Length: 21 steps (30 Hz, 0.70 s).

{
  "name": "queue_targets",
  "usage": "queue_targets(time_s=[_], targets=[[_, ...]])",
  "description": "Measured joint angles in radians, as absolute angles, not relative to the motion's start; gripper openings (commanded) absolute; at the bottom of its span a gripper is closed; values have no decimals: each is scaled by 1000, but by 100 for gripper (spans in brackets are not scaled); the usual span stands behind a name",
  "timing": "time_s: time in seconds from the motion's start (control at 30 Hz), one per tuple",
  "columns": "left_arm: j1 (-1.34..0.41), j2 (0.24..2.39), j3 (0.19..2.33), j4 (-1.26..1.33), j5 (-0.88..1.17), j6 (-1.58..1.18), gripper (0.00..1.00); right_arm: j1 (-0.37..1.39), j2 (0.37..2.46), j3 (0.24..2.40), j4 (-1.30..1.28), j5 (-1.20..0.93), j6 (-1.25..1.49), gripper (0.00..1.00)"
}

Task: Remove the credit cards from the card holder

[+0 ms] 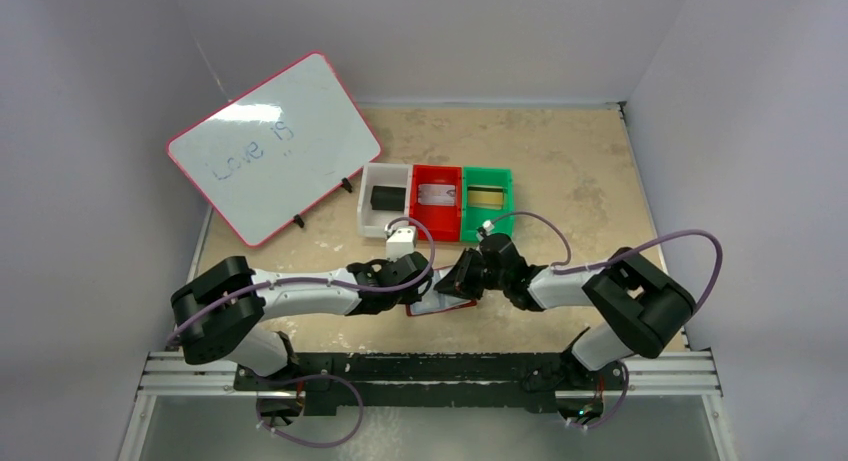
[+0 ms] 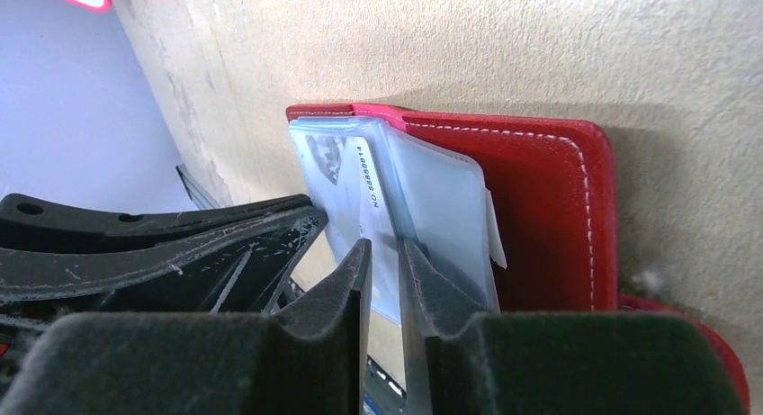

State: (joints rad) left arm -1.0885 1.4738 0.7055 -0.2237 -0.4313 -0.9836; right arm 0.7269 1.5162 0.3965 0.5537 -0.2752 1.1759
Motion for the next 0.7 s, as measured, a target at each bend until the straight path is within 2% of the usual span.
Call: queue_targets(time_s=[0.2,0.43,0.63,0.7], targets=[[-1089,1478,706,-215,-430,-984,0,727,1512,397,538,-274,1174,15],[-1087,1484,709,-211,-443,-979,0,722,1552,389,611,-309,1178,13],[-1087,1485,709,-209,-447,-980,0,721,1553,364,658,-311,1195,0],[-1087,1485,708,-207,-447,-980,0,721,1554,357,666,-315,1199,0]])
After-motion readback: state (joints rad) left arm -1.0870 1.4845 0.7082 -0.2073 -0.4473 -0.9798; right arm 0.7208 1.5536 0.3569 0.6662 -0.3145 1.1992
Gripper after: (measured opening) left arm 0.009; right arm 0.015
